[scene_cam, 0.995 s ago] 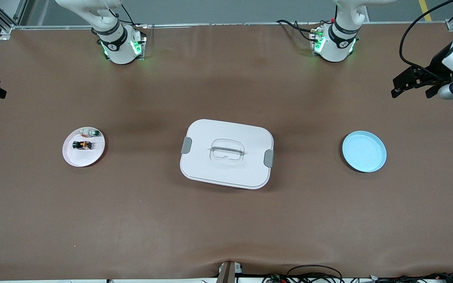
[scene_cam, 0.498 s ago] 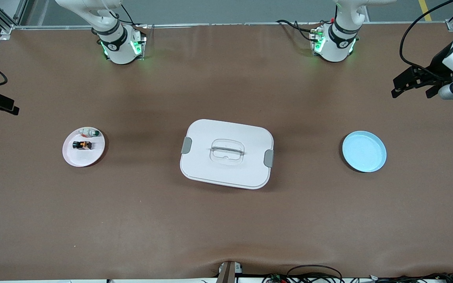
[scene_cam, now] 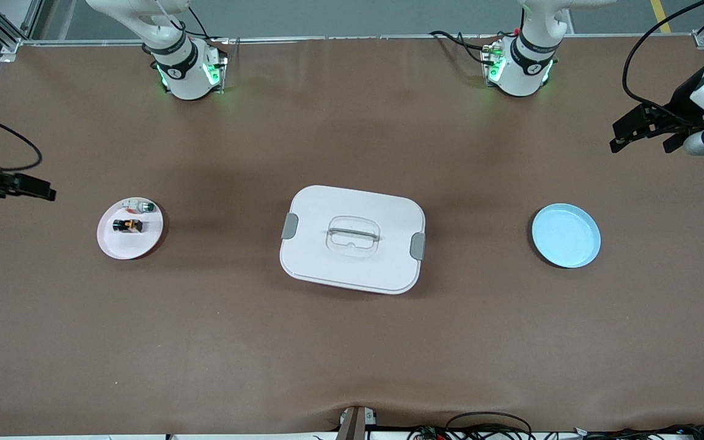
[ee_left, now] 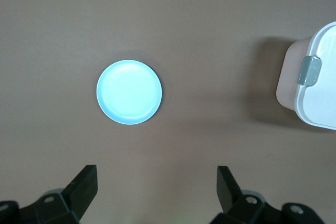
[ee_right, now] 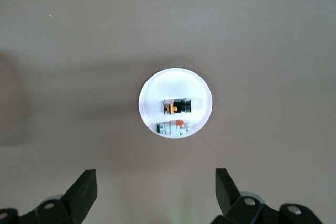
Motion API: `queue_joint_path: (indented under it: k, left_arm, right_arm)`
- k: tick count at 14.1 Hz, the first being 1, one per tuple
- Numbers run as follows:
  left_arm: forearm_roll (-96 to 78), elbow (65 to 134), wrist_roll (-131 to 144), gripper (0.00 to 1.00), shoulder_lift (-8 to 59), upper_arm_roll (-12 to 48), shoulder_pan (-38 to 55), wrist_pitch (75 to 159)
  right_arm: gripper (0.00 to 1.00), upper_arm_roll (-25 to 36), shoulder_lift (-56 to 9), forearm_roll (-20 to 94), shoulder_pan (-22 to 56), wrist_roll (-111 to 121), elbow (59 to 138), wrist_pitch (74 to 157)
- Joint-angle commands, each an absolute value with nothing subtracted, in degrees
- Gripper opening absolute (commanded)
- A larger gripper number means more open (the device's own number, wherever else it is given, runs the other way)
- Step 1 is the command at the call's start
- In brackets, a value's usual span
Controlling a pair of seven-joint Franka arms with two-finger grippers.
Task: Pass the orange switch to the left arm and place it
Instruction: 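Move the right gripper over the white plate toward the orange switch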
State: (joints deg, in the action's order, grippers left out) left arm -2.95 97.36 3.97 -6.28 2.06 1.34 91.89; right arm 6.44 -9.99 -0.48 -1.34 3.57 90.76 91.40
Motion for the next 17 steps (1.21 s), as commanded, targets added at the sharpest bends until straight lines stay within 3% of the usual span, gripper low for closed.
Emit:
queue_joint_path:
  k: [1,7,11,17]
  left_arm:
    - [-1.4,95.6,3.6,1.00,-5.4,2.0,1.3,90.6]
    - [-1.4,95.0,3.6,1.00,-4.7,2.0,1.2,90.6]
    - [-1.5,94.8,3.5,1.00,-4.7,1.8,1.3,90.6]
    - [-1.5,94.0,3.6,1.00,-4.6,1.8,1.4,90.6]
  right_arm:
    - [1.00,6.2,-9.3,-0.9,-2.3,2.7,96.2,95.1]
    - [1.00,6.1,-13.4,-0.7,-6.1,2.6,98.1,97.0]
    - [1.00,6.2,-12.9,-0.9,-6.5,2.7,106.2,105.5]
    - [1.00,6.2,-13.0,-1.1,-6.5,2.7,111.9,112.1]
